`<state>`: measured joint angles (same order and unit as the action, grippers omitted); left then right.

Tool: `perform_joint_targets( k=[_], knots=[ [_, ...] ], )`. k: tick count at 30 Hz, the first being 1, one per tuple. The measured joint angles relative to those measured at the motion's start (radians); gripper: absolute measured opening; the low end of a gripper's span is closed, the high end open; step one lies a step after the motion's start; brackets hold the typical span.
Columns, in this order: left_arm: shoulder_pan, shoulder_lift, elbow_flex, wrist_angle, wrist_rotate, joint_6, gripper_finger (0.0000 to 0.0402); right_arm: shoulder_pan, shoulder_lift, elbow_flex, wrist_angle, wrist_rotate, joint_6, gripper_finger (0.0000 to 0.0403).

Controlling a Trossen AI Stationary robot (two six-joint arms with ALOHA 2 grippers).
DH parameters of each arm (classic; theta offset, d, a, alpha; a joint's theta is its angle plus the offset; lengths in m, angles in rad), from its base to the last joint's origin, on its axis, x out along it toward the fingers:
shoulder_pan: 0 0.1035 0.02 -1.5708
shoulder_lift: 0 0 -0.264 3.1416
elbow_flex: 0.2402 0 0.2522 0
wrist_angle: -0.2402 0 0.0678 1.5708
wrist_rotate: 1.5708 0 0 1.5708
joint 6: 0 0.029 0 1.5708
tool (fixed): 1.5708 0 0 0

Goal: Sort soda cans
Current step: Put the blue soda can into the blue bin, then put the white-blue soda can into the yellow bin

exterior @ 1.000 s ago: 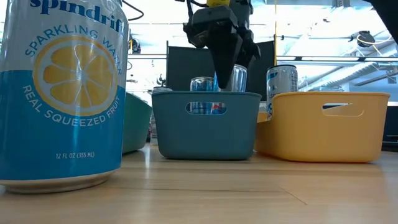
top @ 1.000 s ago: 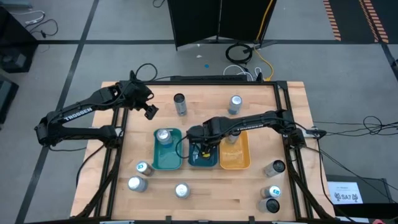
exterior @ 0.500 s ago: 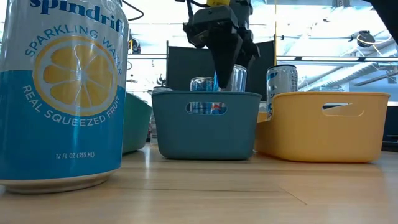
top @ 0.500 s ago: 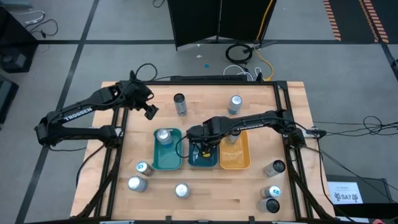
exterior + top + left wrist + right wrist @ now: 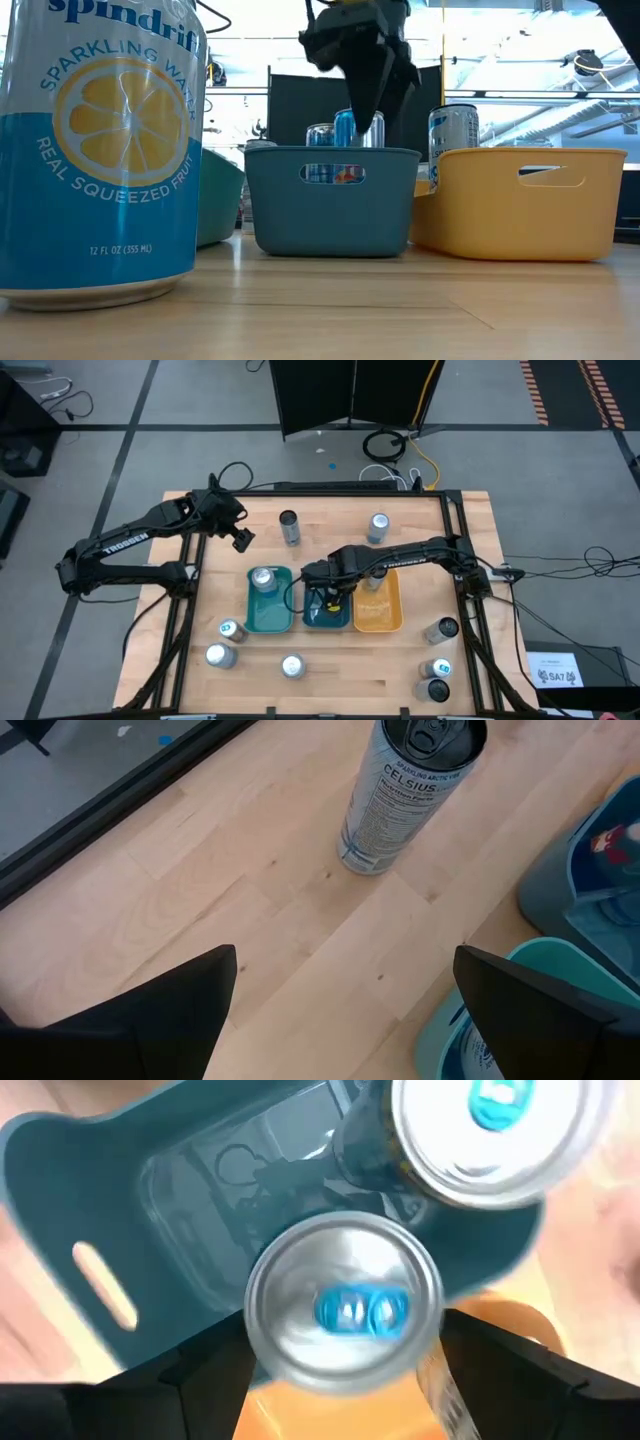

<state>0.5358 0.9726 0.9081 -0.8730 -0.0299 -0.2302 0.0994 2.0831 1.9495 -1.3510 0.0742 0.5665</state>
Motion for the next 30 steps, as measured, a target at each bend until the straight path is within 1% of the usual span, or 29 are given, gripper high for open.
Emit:
perform_joint_targets(
  k=[5, 9, 11, 14, 16, 20, 21, 25, 30],
  knots=[
    [0.000, 0.000, 0.000, 0.000, 0.000, 0.000, 0.0382, 0.000, -0.002, 0.125, -0.103, 0.005, -0.033, 0.0302],
    [0.000, 0.000, 0.000, 0.000, 0.000, -0.001, 0.0382, 0.000, -0.002, 0.235, -0.148, 0.010, -0.088, 0.0302],
    [0.000, 0.000, 0.000, 0.000, 0.000, -0.001, 0.0382, 0.000, -0.004, 0.274, -0.153, 0.033, -0.115, 0.0302],
    [0.000, 0.000, 0.000, 0.000, 0.000, -0.003, 0.0382, 0.008, -0.004, 0.296, -0.185, 0.125, -0.112, 0.0302],
    [0.000, 0.000, 0.000, 0.000, 0.000, -0.003, 0.0382, 0.007, -0.003, 0.297, -0.220, 0.138, -0.131, 0.0302],
    [0.000, 0.000, 0.000, 0.000, 0.000, -0.003, 0.0382, 0.011, -0.004, 0.296, -0.219, 0.144, -0.149, 0.0302],
    [0.000, 0.000, 0.000, 0.000, 0.000, -0.002, 0.0382, 0.013, -0.005, 0.296, -0.219, 0.164, -0.149, 0.0302],
    [0.000, 0.000, 0.000, 0.000, 0.000, -0.002, 0.0382, 0.021, -0.017, 0.296, -0.219, 0.325, -0.112, 0.0302],
    [0.000, 0.000, 0.000, 0.000, 0.000, -0.001, 0.0382, 0.015, -0.035, 0.296, -0.220, 0.450, -0.114, 0.0302]
  ],
)
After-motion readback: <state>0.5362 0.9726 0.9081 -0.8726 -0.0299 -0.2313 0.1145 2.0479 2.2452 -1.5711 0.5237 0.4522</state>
